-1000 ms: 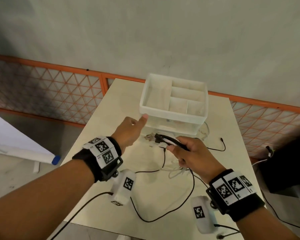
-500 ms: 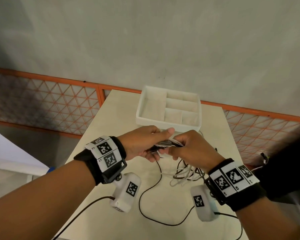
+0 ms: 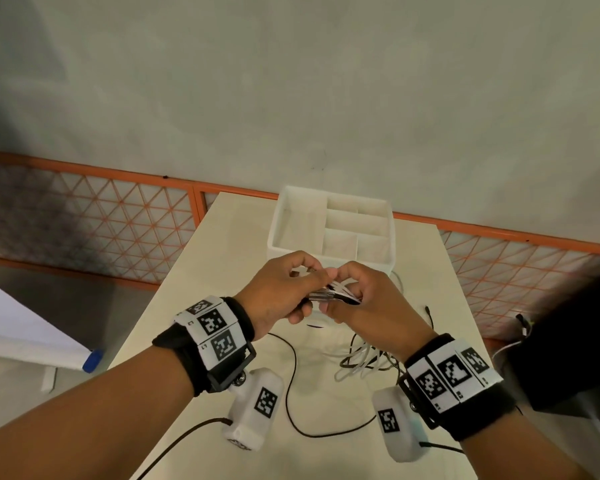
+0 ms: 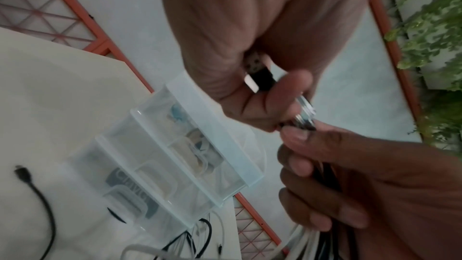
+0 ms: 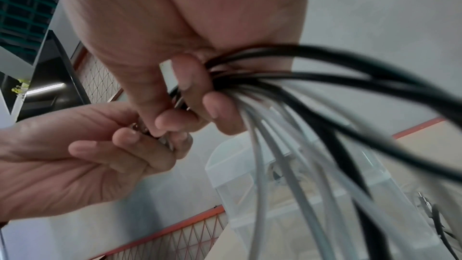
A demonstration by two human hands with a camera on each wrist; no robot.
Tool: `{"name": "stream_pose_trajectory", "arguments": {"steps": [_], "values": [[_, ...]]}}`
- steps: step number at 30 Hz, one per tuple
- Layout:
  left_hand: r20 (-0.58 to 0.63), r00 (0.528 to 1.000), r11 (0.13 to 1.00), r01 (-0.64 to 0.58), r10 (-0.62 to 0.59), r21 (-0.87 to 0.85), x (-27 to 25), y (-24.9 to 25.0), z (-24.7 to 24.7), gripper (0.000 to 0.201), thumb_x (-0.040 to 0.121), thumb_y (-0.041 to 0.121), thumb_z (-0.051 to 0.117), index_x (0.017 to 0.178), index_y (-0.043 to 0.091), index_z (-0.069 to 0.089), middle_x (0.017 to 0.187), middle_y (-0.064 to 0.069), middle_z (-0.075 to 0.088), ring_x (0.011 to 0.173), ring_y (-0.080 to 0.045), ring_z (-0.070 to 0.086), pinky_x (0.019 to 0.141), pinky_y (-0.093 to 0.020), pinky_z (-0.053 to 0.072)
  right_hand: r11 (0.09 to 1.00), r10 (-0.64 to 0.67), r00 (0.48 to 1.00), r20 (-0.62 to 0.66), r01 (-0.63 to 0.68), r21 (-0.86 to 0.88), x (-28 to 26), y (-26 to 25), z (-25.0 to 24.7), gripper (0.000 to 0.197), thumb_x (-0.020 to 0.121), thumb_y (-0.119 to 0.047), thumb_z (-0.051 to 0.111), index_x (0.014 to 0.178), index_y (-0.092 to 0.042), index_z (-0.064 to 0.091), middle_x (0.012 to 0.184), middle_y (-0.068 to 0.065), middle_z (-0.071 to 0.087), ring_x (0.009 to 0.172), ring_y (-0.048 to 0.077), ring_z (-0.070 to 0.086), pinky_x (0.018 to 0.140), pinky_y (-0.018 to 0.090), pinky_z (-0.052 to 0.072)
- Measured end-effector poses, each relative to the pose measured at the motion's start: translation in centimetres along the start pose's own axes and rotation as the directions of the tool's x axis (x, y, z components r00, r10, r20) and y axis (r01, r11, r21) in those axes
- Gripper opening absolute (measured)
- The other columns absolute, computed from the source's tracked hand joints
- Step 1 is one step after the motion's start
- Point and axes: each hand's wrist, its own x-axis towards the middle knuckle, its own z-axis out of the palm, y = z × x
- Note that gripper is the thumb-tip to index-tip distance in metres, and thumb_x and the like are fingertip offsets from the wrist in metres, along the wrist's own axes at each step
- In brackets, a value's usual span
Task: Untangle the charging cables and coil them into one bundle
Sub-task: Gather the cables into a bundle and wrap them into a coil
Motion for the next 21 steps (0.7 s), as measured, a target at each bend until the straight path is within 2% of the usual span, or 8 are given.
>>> {"name": "stream_pose_trajectory", "arguments": {"steps": [2, 4, 7, 10, 14, 17, 19, 21], "values": [[-0.093, 0.995, 0.999, -0.029, 0.028, -0.017, 0.3, -0.3, 0.1, 0.027, 0.089, 0.030, 0.072, 0.095, 0.005, 0.062, 0.059, -0.011, 0.058, 0.037, -0.013, 0.044, 0.037, -0.021, 0.034, 0.997, 0.008, 1.000, 0.003, -0.009, 0.076, -0.1, 0.0, 0.3, 0.022, 0.086, -0.017, 0.077, 0.101, -0.021, 0.062, 0.081, -0.002, 0.079, 0.071, 0.008, 0.071, 0.068, 0.024, 0.055], [-0.128, 0.992, 0.997, -0.033, 0.025, -0.063, 0.4, -0.6, 0.3, 0.026, 0.091, 0.028, 0.070, 0.093, 0.004, 0.061, 0.060, -0.013, 0.060, 0.043, -0.017, 0.047, 0.039, -0.023, 0.036, 0.990, -0.007, 1.000, -0.010, 0.009, 0.138, -0.3, 0.1, 0.6, 0.019, 0.087, -0.019, 0.076, 0.100, -0.018, 0.062, 0.084, 0.000, 0.079, 0.065, 0.006, 0.070, 0.063, 0.025, 0.055], [-0.047, 0.999, 0.994, 0.007, -0.012, -0.109, 0.1, -0.7, 0.6, 0.028, 0.092, 0.033, 0.068, 0.095, 0.007, 0.059, 0.060, -0.010, 0.059, 0.056, -0.024, 0.052, 0.043, -0.024, 0.039, 0.983, 0.001, 1.000, -0.013, 0.001, 0.181, -0.4, 0.1, 0.9, 0.017, 0.089, -0.018, 0.075, 0.100, -0.012, 0.062, 0.077, 0.005, 0.077, 0.043, 0.000, 0.053, 0.047, 0.017, 0.040], [0.070, 0.998, 1.000, 0.002, -0.001, -0.009, -0.4, -0.6, 0.5, 0.031, 0.084, 0.035, 0.076, 0.094, 0.011, 0.059, 0.055, -0.004, 0.055, 0.050, -0.018, 0.049, 0.041, -0.021, 0.036, 0.988, -0.002, 1.000, 0.026, -0.002, 0.153, -0.4, 0.2, 0.9, 0.021, 0.088, -0.008, 0.072, 0.102, -0.002, 0.058, 0.073, 0.008, 0.072, 0.042, -0.002, 0.054, 0.043, 0.007, 0.037], [0.003, 1.000, 1.000, 0.009, -0.009, -0.025, -0.2, -0.9, 0.2, 0.027, 0.080, 0.020, 0.082, 0.087, 0.010, 0.058, 0.053, -0.005, 0.053, 0.042, -0.013, 0.042, 0.037, -0.017, 0.027, 0.987, 0.004, 0.998, 0.069, -0.015, 0.161, -0.2, 0.0, 1.3, 0.023, 0.089, -0.012, 0.071, 0.104, -0.007, 0.054, 0.072, 0.008, 0.070, 0.040, -0.002, 0.051, 0.044, 0.007, 0.035], [-0.130, 0.991, 0.990, -0.015, -0.004, -0.142, 0.3, -0.3, -0.8, 0.022, 0.080, 0.012, 0.080, 0.084, 0.010, 0.058, 0.059, -0.006, 0.053, 0.041, -0.012, 0.042, 0.034, -0.016, 0.027, 0.983, 0.041, 0.993, 0.113, -0.060, 0.174, 0.1, 0.7, 0.8, 0.026, 0.089, -0.020, 0.075, 0.108, -0.014, 0.059, 0.068, 0.003, 0.070, 0.050, 0.008, 0.052, 0.053, 0.020, 0.044], [-0.199, 0.979, 0.972, -0.014, -0.034, -0.236, 0.2, 0.0, -2.5, 0.021, 0.081, 0.012, 0.078, 0.085, 0.010, 0.058, 0.065, -0.006, 0.056, 0.043, -0.011, 0.044, 0.032, -0.017, 0.029, 0.985, 0.050, 0.995, 0.082, -0.063, 0.163, 0.1, 2.0, 0.2, 0.016, 0.090, -0.017, 0.073, 0.102, -0.011, 0.065, 0.065, 0.000, 0.067, 0.057, 0.015, 0.056, 0.063, 0.033, 0.049], [-0.182, 0.974, 0.957, 0.080, -0.135, -0.279, -0.2, -0.5, -4.4, 0.025, 0.079, 0.019, 0.080, 0.088, 0.009, 0.058, 0.075, -0.010, 0.058, 0.049, -0.012, 0.049, 0.037, -0.017, 0.039, 0.988, 0.049, 0.999, 0.019, -0.052, 0.144, -0.1, 3.2, -0.2, 0.010, 0.092, -0.017, 0.070, 0.092, -0.007, 0.068, 0.060, -0.004, 0.060, 0.057, 0.016, 0.052, 0.064, 0.037, 0.046]]}}
